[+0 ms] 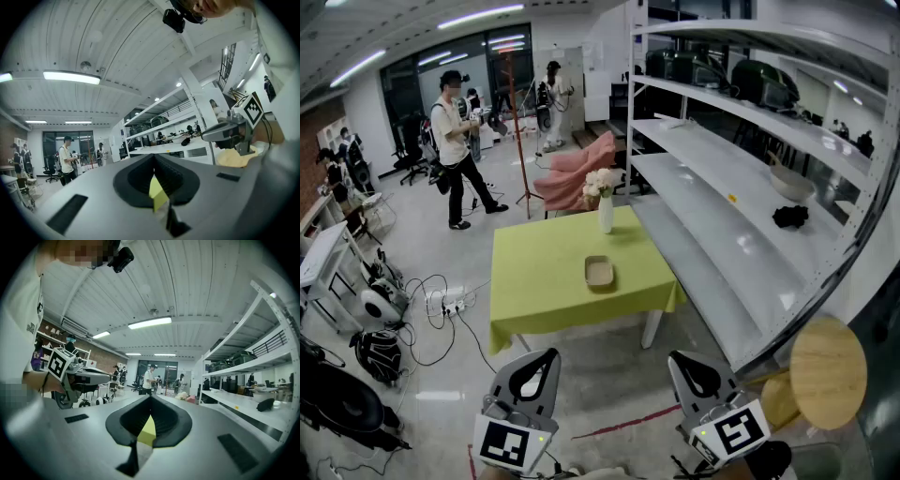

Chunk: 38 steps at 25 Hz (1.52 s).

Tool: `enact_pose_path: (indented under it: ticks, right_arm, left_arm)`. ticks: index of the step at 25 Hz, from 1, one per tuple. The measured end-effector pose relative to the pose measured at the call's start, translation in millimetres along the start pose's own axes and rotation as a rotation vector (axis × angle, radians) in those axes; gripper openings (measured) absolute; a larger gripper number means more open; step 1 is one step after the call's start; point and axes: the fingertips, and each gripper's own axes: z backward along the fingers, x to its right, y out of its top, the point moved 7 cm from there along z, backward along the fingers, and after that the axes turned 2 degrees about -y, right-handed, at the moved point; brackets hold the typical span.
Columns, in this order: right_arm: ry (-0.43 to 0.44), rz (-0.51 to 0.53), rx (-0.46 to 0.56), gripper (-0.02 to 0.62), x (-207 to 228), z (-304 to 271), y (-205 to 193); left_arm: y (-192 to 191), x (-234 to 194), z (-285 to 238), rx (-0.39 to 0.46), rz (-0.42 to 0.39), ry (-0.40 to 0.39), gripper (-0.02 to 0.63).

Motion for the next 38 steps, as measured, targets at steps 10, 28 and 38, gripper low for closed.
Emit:
enact_pose_path:
  ticks: [10, 28, 38]
  right_arm:
    - [-0.006, -0.033, -0.004, 0.006, 19, 11, -14]
    - [0.029, -0.021, -0.025, 0.006, 31, 9, -36]
    - [0.032, -0.014, -0.05, 0.006, 42, -45, -50]
  left_arm:
    - [-2, 17, -10, -0.013, 0.011, 0.005, 0.006]
    - [-14, 31, -25, -0.013, -0.003, 0.005, 0.006]
    - [-43, -12, -55, -0.027, 0.004, 0.035, 0.006]
